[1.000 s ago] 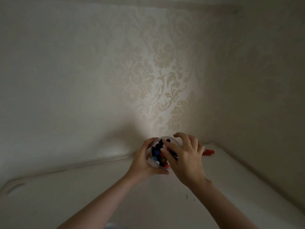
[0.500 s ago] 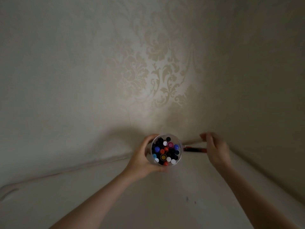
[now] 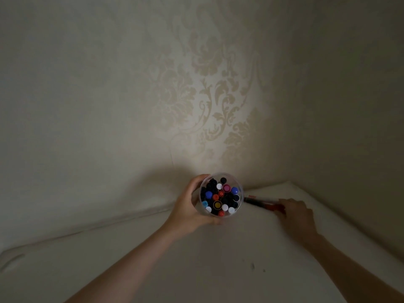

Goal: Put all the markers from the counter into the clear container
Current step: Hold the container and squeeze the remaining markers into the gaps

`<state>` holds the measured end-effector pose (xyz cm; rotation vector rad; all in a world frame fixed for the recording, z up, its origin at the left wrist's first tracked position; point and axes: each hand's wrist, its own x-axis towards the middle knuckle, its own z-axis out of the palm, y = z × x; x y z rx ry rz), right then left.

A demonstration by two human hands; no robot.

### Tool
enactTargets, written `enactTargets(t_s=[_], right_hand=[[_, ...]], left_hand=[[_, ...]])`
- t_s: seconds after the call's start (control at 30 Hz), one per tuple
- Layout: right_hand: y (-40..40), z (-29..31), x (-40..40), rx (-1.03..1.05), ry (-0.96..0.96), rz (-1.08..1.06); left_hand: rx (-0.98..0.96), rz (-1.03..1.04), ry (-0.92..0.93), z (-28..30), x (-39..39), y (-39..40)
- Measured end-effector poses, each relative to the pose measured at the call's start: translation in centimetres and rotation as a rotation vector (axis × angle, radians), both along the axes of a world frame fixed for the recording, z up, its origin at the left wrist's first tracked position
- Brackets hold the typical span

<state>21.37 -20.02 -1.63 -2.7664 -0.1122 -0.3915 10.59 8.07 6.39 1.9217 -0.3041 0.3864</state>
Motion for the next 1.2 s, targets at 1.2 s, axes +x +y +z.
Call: enactTargets(t_s=[1.2], right_hand=[[10.2, 12.1, -12.3, 0.112, -0.92, 0.279]], left_hand=[[-0.114, 0.139, -0.08, -2.0, -3.3, -0.7]])
